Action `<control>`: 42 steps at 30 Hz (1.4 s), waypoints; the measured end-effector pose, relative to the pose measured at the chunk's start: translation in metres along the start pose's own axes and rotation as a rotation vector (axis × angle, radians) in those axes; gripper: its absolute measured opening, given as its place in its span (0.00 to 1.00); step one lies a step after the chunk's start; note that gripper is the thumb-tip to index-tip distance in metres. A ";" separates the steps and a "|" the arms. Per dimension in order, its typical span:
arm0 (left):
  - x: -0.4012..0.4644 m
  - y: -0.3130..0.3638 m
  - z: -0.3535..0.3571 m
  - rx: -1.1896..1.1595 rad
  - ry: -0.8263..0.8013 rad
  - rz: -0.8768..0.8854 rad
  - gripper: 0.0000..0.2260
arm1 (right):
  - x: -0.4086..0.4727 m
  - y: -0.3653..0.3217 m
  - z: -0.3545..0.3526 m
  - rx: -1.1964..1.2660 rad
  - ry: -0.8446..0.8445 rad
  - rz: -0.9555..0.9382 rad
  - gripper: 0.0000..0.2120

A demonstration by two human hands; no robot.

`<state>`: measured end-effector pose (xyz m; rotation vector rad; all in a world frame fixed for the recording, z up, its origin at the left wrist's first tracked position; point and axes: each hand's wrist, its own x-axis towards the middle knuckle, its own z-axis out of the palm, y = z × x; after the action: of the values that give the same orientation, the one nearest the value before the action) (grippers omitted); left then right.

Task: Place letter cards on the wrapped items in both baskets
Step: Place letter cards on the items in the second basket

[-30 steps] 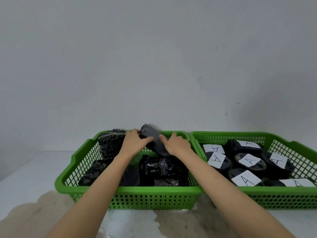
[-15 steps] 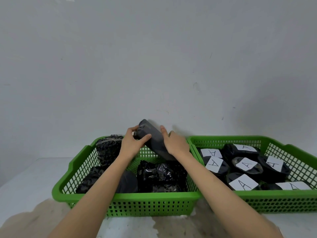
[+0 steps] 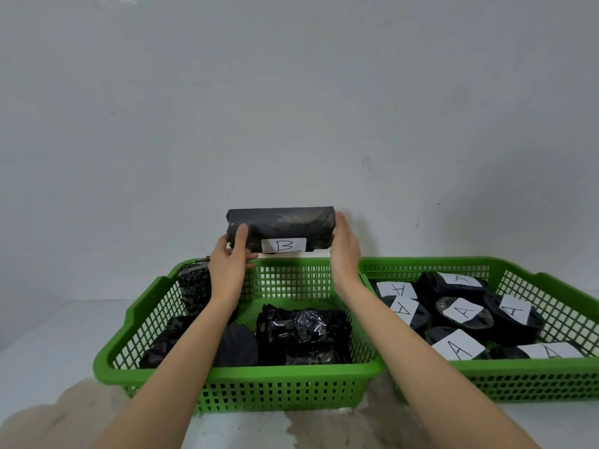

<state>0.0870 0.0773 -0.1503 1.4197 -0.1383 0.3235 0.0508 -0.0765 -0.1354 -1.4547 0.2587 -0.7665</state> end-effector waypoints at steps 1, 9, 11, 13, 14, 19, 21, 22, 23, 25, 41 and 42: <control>-0.001 0.000 0.000 0.049 0.007 0.025 0.24 | 0.001 0.000 0.000 -0.009 0.037 0.011 0.23; -0.001 0.001 -0.004 0.127 0.008 0.065 0.18 | 0.003 0.000 -0.002 0.018 -0.065 0.079 0.23; -0.003 0.003 -0.003 0.160 0.006 0.083 0.21 | 0.002 0.005 -0.002 -0.072 -0.061 0.087 0.25; -0.003 -0.001 -0.003 0.283 -0.004 0.119 0.23 | 0.001 0.009 -0.001 -0.239 -0.065 0.066 0.25; -0.003 -0.003 -0.003 0.351 -0.019 0.132 0.24 | 0.001 0.011 -0.001 -0.368 -0.075 0.035 0.27; -0.008 -0.006 -0.003 0.663 -0.088 0.145 0.27 | -0.001 0.013 -0.007 -0.895 -0.106 -0.097 0.34; -0.009 -0.008 -0.004 0.768 -0.081 0.176 0.28 | -0.003 0.014 -0.010 -1.026 -0.144 -0.149 0.34; -0.009 -0.008 -0.005 0.809 -0.071 0.187 0.27 | -0.002 0.015 -0.010 -1.086 -0.155 -0.160 0.34; -0.009 -0.008 -0.006 0.846 -0.072 0.206 0.27 | -0.002 0.016 -0.010 -1.132 -0.161 -0.171 0.33; -0.010 -0.006 -0.008 0.963 -0.103 0.235 0.26 | -0.002 0.014 -0.011 -1.212 -0.168 -0.190 0.31; -0.012 -0.017 -0.008 1.337 -0.384 -0.074 0.32 | -0.008 0.014 -0.006 -1.313 -0.421 -0.394 0.28; -0.014 -0.014 -0.007 1.349 -0.312 -0.003 0.32 | -0.009 0.012 -0.003 -1.228 -0.451 -0.390 0.27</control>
<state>0.0776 0.0806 -0.1686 2.8081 -0.1798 0.1678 0.0458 -0.0742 -0.1497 -2.8527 0.0751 -0.5422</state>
